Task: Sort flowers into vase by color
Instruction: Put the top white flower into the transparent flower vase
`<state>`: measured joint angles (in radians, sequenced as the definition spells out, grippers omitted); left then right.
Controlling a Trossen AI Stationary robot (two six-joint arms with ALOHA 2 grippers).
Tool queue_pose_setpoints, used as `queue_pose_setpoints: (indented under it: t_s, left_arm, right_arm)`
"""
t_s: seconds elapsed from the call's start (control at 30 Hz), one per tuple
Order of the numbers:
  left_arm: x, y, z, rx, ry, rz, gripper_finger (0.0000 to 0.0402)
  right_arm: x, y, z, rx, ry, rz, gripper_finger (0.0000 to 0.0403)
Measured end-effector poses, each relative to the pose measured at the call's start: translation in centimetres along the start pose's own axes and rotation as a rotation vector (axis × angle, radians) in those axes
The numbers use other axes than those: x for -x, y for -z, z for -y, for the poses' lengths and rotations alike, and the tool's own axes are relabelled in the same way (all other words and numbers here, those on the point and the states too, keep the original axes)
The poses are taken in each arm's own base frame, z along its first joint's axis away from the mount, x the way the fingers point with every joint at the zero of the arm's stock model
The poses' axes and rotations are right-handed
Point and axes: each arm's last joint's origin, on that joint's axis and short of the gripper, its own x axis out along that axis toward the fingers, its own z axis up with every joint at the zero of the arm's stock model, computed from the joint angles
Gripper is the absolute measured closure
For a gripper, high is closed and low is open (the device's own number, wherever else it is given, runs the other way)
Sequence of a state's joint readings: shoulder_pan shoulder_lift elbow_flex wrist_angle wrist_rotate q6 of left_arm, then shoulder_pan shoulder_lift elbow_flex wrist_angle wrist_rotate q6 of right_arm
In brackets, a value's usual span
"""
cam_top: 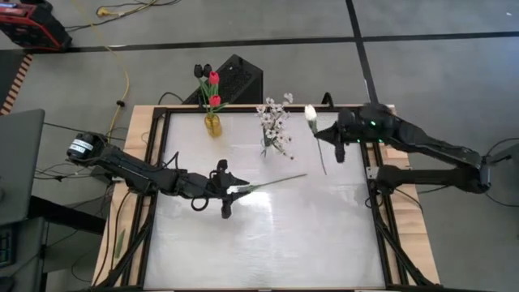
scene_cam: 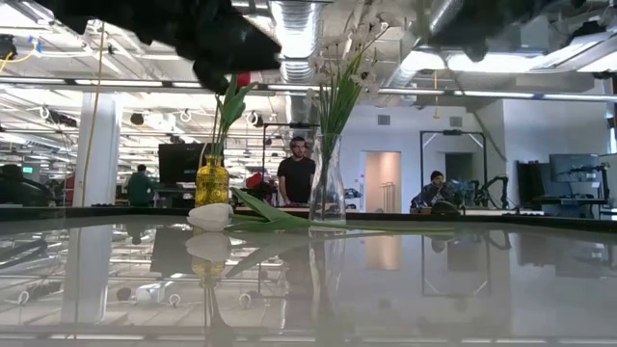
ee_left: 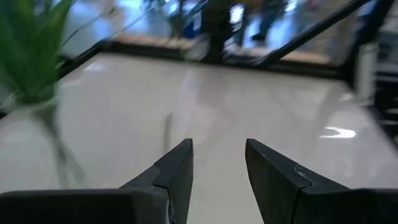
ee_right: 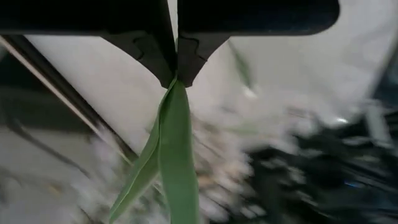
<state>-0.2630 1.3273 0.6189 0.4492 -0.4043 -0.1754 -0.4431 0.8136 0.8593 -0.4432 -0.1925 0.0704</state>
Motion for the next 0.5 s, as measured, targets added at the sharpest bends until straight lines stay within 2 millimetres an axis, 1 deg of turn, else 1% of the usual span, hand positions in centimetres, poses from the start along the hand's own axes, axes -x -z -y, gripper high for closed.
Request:
queue_pose_setpoints:
  t_s: [0.13, 0.33, 0.5]
  left_arm:
    - [0.1, -1.0, 0.5, -0.034, 0.122, 0.092, 0.0268]
    - [0.4, -2.2, 1.0, -0.093, 0.281, 0.213, 0.0268]
    - [0.5, -2.7, 1.2, -0.101, 0.326, 0.268, 0.0268]
  right_arm:
    - [0.8, -0.8, -3.0, 0.072, -0.168, 0.108, 0.0377]
    - [0.9, -1.4, -7.7, 0.203, -0.435, 0.228, 0.0377]
    - [0.7, -1.6, -11.7, 0.294, -0.628, 0.347, 0.0377]
